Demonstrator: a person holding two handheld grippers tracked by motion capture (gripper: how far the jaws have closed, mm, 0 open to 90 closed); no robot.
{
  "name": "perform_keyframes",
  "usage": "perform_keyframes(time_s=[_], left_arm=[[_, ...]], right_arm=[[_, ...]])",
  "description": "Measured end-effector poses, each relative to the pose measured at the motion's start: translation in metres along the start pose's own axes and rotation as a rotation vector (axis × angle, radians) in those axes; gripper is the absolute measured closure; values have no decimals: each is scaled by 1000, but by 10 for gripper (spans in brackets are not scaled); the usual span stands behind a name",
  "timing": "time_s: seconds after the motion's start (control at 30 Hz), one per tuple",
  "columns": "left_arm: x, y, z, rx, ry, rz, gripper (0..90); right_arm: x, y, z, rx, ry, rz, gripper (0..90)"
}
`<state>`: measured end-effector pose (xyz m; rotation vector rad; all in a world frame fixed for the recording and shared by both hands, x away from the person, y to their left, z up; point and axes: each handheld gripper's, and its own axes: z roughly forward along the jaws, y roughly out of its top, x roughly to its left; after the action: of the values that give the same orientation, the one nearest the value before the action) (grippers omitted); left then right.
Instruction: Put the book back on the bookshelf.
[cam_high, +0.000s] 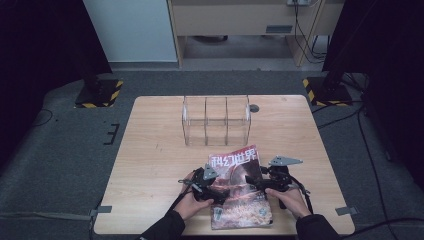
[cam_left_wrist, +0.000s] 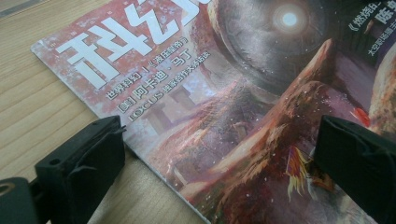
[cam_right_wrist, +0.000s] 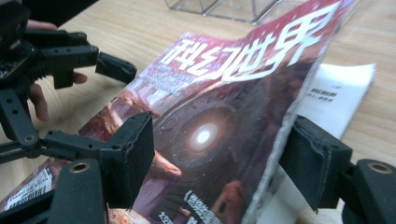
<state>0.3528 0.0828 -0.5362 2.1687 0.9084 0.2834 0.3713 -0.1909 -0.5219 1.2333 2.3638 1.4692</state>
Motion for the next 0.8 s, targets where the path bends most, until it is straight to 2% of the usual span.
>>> perform_keyframes(time_s=[0.07,0.13,0.27,0.33,0.4,0.43,0.53,0.63,0.7,0.73,0.77,0.8], left_arm=[[0,0,0,0,-1,0,12],[0,0,0,-1,-2,-1,12],[1,0,0,-2,-5,-2,13],[1,0,0,-2,-3,0,14],[1,0,0,-1,-3,0,14],[1,0,0,-2,-4,0,13],[1,0,0,-2,-3,0,14],[1,0,0,-2,-4,-1,14],[1,0,0,-2,-4,-1,14],[1,0,0,-2,-4,-1,14],[1,0,0,-2,-5,-2,14],[1,0,0,-2,-5,-2,15]], right_arm=[[2,-2,4,39,-29,-13,290],[1,-2,4,52,-30,-14,297],[0,-3,2,96,-33,29,351],[-1,-2,1,88,-35,27,369],[-1,-2,3,68,-32,17,329],[-2,-2,5,61,-36,-6,310],[-1,-2,7,42,-39,-29,304],[0,0,11,11,-32,-25,313],[2,0,11,14,-34,-30,337],[2,0,12,22,-38,-33,356],[1,-1,11,85,-58,-9,414],[0,-2,11,100,-60,-1,437]])
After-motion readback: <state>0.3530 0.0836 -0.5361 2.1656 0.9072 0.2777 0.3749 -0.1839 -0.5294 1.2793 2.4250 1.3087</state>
